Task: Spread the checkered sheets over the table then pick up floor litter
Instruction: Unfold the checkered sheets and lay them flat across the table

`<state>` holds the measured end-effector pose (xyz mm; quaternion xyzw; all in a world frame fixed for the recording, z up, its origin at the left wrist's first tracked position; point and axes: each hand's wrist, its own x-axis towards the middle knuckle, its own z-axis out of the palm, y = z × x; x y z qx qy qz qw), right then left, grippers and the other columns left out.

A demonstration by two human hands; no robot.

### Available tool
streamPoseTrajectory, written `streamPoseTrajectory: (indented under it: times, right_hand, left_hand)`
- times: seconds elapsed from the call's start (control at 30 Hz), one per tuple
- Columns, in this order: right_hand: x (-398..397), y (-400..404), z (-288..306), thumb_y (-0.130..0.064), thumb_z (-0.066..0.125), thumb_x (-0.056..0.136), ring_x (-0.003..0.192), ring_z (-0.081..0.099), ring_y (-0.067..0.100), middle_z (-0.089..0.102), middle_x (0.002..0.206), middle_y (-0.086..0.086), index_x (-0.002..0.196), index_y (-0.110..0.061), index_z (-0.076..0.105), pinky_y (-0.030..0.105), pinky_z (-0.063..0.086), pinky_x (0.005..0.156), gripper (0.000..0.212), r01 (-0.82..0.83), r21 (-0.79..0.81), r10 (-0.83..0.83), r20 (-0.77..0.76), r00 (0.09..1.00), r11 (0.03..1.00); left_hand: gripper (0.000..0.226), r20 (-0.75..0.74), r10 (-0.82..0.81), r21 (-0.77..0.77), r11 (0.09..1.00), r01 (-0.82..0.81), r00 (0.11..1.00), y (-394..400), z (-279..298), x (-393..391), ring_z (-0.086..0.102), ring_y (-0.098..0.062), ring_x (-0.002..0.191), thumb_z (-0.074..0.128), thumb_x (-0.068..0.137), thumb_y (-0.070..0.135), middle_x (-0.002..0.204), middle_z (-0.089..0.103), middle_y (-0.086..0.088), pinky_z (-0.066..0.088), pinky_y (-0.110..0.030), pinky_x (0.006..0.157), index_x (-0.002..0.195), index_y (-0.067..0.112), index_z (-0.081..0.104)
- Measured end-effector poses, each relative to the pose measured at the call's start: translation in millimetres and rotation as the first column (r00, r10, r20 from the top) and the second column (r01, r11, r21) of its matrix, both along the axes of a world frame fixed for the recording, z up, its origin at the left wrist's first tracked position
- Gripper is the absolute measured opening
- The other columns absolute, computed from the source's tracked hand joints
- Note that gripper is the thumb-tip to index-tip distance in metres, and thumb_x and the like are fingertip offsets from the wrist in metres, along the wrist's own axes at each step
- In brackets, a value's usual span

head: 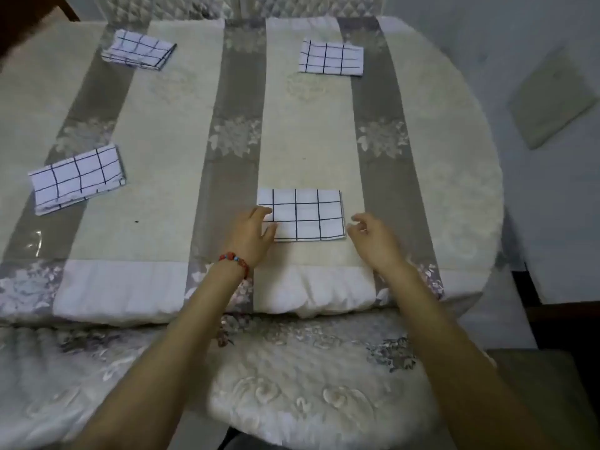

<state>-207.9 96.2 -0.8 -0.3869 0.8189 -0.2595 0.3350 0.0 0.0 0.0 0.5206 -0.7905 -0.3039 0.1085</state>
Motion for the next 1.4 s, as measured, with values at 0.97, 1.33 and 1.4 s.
streamPoseTrajectory:
  times: [0.97,1.33,1.4]
  right_hand:
    - [16,-34,102,-0.007,0.057,0.086,0.082,0.066,0.025,0.073,0.092,0.009,0.096,-0.008,0.070,0.029,0.047,0.067,0.017,-0.179,-0.536,-0.003,-0.321,0.947,0.825]
    - [-41,42,135,-0.026,0.070,0.079,0.066,0.059,0.006,0.065,0.072,-0.008,0.075,-0.028,0.064,0.019,0.045,0.059,0.007,0.011,-0.426,-0.007,0.012,1.000,0.905]
    - [-54,59,133,-0.020,0.070,0.080,0.061,0.059,0.009,0.065,0.064,-0.007,0.069,-0.024,0.065,0.021,0.046,0.056,0.012,0.062,-0.413,-0.035,0.072,0.997,0.909]
  left_hand:
    - [0.022,-0.211,-0.310,-0.425,0.883,0.198,0.927,-16,94,-82,0.051,-0.021,0.122,0.051,0.090,0.017,0.107,0.070,-0.001,0.016,-0.046,0.112,0.107,0.017,0.064]
    - [0.018,-0.629,-0.119,-0.102,0.992,0.070,0.769,14,136,-84,0.053,0.006,0.060,0.059,0.085,0.007,0.065,0.059,0.013,0.042,-0.012,0.061,0.072,0.020,0.063]
    - [0.019,-0.705,-0.021,-0.037,0.999,-0.007,0.708,15,141,-83,0.052,0.009,0.057,0.059,0.085,0.005,0.064,0.058,0.011,0.042,-0.008,0.059,0.071,0.018,0.062]
